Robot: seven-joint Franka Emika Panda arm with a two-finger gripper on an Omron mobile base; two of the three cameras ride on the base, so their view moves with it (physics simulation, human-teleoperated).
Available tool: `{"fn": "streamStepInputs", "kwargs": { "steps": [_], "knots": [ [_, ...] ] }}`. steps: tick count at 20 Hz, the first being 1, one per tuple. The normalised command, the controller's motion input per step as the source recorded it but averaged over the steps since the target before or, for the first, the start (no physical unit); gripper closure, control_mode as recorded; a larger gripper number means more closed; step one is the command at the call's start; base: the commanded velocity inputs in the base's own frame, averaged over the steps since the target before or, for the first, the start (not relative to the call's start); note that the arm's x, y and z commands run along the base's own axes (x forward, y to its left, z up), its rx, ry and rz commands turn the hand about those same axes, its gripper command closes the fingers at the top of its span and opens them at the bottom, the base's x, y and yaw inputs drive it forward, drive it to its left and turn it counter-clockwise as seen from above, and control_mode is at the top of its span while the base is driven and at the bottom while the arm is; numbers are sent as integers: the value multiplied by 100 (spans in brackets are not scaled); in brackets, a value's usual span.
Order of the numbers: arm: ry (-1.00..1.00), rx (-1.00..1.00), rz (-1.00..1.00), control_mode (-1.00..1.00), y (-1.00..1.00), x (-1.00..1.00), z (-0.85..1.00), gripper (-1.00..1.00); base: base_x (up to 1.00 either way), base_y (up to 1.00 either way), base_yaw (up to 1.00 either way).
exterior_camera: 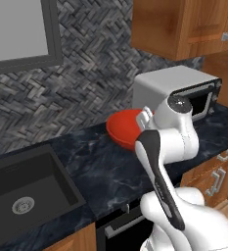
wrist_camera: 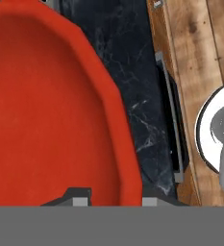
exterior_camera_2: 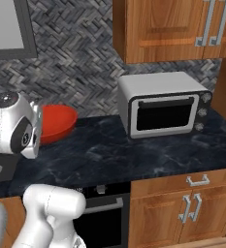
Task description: Clear the mugs and bowl far away from the sink.
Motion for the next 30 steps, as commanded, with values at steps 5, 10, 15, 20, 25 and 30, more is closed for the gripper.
{"fn": "streamStepInputs", "kwargs": {
  "steps": [5,10,15,20,25,30],
  "knots": [
    [-17,6,0,-100,-12,-79,46,100,0,0,0],
    [-6,7,0,100,-17,-48,22,100,-13,-8,0],
    [0,0,0,100,0,0,0,100,-54,-64,-45],
    [0,0,0,100,0,0,0,100,-2,-10,-95],
    [0,0,0,100,0,0,0,100,0,0,-100],
    [0,0,0,100,0,0,0,100,0,0,-100]
  ]
}}
